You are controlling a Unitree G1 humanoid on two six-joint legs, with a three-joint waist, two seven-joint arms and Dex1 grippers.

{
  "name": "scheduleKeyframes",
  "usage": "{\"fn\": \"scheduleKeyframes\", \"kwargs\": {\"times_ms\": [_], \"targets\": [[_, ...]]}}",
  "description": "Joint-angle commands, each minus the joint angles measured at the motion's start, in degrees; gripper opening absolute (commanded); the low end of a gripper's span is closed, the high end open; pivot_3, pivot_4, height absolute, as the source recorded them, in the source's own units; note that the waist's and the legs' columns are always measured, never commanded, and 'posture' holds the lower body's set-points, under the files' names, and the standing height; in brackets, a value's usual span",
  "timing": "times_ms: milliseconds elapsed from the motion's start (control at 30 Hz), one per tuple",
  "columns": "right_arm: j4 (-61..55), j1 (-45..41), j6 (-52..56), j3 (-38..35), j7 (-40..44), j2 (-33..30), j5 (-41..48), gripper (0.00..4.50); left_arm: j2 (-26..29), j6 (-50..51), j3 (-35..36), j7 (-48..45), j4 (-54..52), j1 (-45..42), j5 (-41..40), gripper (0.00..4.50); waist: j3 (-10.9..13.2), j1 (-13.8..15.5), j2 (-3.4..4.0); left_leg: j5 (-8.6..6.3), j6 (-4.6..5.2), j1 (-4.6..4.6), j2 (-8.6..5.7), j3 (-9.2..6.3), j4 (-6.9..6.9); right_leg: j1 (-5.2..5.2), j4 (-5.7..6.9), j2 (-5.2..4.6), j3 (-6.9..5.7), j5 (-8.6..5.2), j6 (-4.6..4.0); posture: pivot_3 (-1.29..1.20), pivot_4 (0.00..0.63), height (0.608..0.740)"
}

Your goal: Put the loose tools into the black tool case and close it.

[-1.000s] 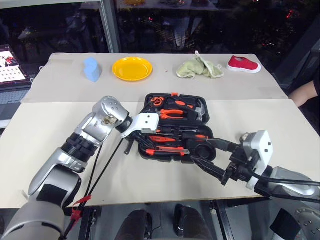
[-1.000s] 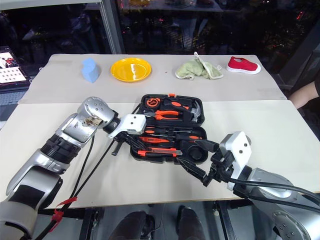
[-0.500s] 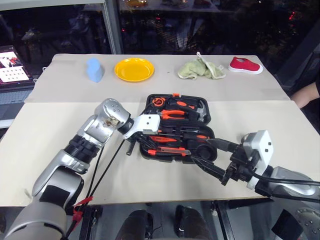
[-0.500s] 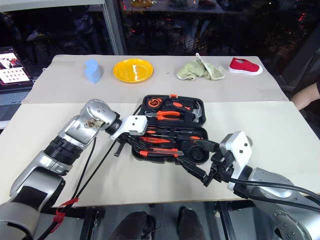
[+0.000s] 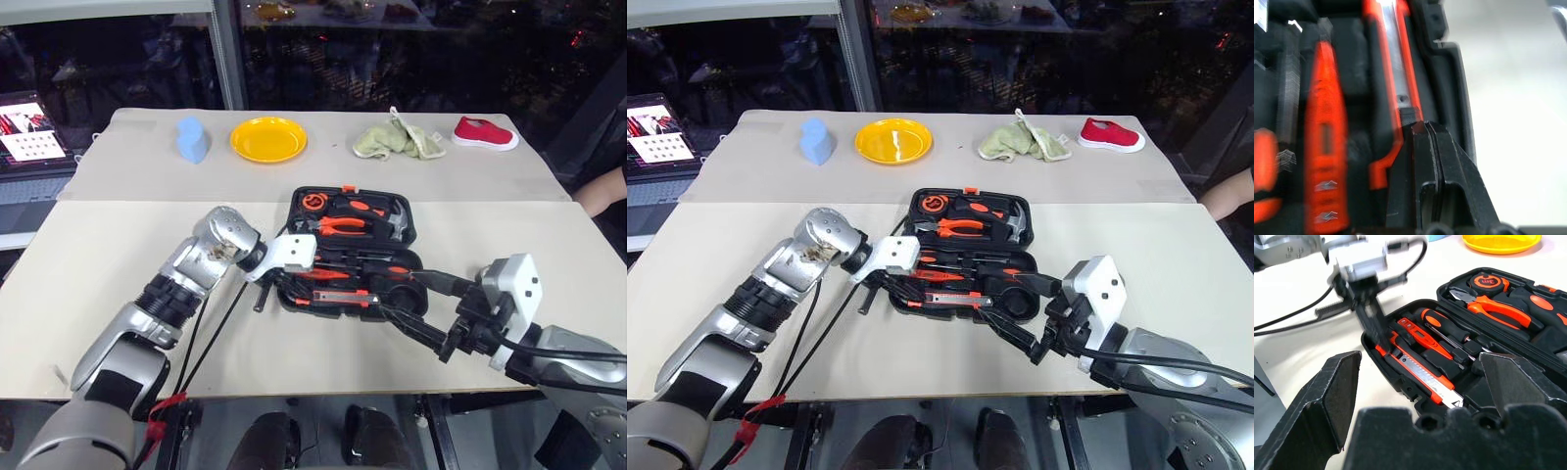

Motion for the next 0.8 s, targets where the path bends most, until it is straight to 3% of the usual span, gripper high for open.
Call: {"fn": "scheduleKeyframes", "kwargs": {"times_ms": [33,267,500,633,800], "targets": [[-0.77,-0.93,-0.51,-1.31,0.26,-0.76,0.72,4.50,0.40,-0.16,-2.91,1.01,1.64,2.47,3.24,0.02,-0.02,0.00,0.03,0.00,0.00,0.00,0.00,0.00,0.00,0.00,0.00,-0.01,0.00,-0.02,0.02,0.00,0.150,0.740],[-0.38,-1.61,-0.38,-0.70,0.53,-0.69,0.53,4.50,0.62,0.51,-0.69,1.91,3.24,1.36,2.26,0.02,-0.05,0.02,0.09,0.00,0.00,0.04,0.00,0.00,0.00,0.04,-0.01,-0.07,-0.01,-0.10,0.16,0.00,0.150,0.740],[0.58,-2.59,-0.34,-0.57,1.19,-0.93,0.36,4.50,0.78,3.55,7.75,-1.71,0.92,-1.01,-7.50,0.02,-0.03,-0.39,0.07,0.00,0.00,-0.17,0.01,0.00,-0.01,-0.20,0.01,-0.04,-0.04,-0.11,0.16,0.00,0.150,0.740],[0.58,-2.75,-0.41,0.08,1.14,-0.72,0.09,4.50,-0.90,1.24,7.03,0.45,2.56,-0.92,-6.19,0.02,-0.03,-0.14,0.07,0.29,-0.47,-0.87,-0.09,0.01,-0.01,-0.89,0.06,0.00,-0.15,0.17,-0.25,0.00,0.150,0.740],[0.31,-2.67,-0.22,-0.01,0.80,-0.71,0.49,4.50,-2.44,-1.12,5.37,1.59,4.77,-0.65,-4.39,0.02,-0.03,0.08,0.07,0.23,-0.36,-1.04,-0.16,0.00,-0.01,-0.98,0.00,0.25,-0.21,0.19,-0.21,0.00,0.150,0.740]]}}
